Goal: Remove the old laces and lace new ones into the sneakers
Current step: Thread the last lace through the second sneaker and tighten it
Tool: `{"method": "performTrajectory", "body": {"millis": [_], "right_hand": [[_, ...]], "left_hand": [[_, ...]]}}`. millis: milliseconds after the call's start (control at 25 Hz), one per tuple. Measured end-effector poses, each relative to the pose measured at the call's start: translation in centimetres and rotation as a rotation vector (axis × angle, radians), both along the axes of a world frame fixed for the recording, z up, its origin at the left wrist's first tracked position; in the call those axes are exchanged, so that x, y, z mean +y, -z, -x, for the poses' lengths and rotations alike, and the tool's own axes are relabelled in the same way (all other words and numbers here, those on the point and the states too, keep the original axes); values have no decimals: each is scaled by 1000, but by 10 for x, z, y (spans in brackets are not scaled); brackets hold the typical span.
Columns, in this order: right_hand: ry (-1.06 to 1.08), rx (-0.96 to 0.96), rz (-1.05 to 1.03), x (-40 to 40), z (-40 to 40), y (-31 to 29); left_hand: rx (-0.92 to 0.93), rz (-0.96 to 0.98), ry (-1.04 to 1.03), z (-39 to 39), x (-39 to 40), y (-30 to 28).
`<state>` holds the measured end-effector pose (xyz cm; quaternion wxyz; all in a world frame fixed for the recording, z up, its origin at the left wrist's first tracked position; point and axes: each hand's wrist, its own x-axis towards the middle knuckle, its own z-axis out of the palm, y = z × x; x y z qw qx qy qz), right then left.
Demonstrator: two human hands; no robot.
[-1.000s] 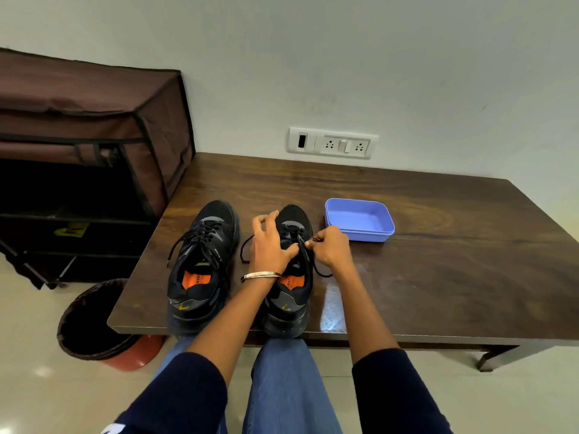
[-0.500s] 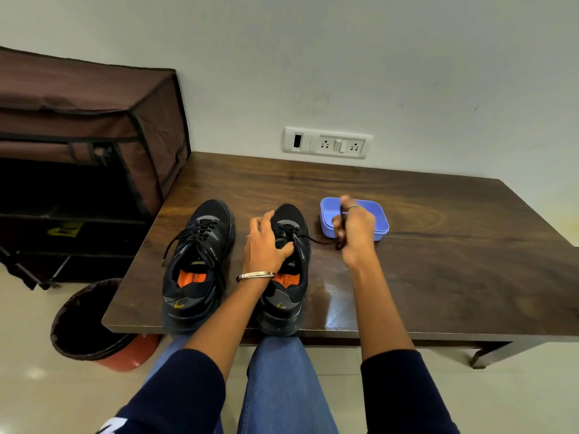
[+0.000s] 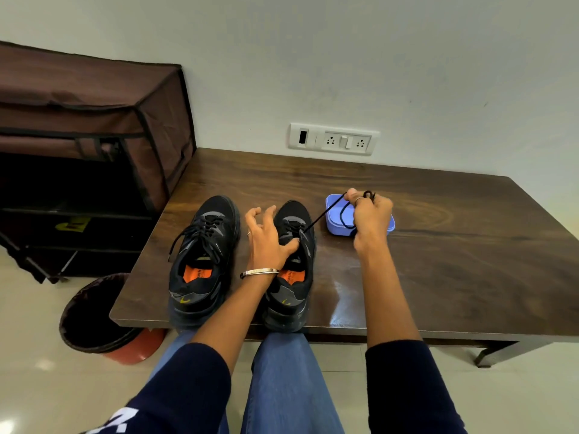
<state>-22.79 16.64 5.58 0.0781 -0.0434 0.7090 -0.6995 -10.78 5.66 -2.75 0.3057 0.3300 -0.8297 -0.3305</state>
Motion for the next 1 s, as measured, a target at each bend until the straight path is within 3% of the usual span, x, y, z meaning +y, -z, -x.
{"method": "performTrajectory", "body": {"millis": [80,160,240,320,480,600,760,880,1000], "right_hand": [[24,102,-90,1,-4,-1],[-67,184,-353,-2,-7,4],[-222,160,-659,-3,-9,1],[-261,166,-784,-2,-5,-8],[-195,439,-622,-2,3,-12],[-267,354,-422,-2,-9,-6],[-345,422,-574,-12,-30,16],[-312,357,-523,-19,-41,35],[-289,335,-681,-29,-48,48]], "left_hand": [[-4,1,14,1,1,1],[-22,21,17,1,0,0],[-124,62,-4,0,2,-3],[-274,116,-45,-2,5,-8],[-180,73,-62,-4,1,-21],[-211,-96,125,-9,-7,-27],[-509,-7,264,-12,-3,-24],[-525,122,240,-12,-2,-22],[-494,111,206,-14,-4,-26]]}}
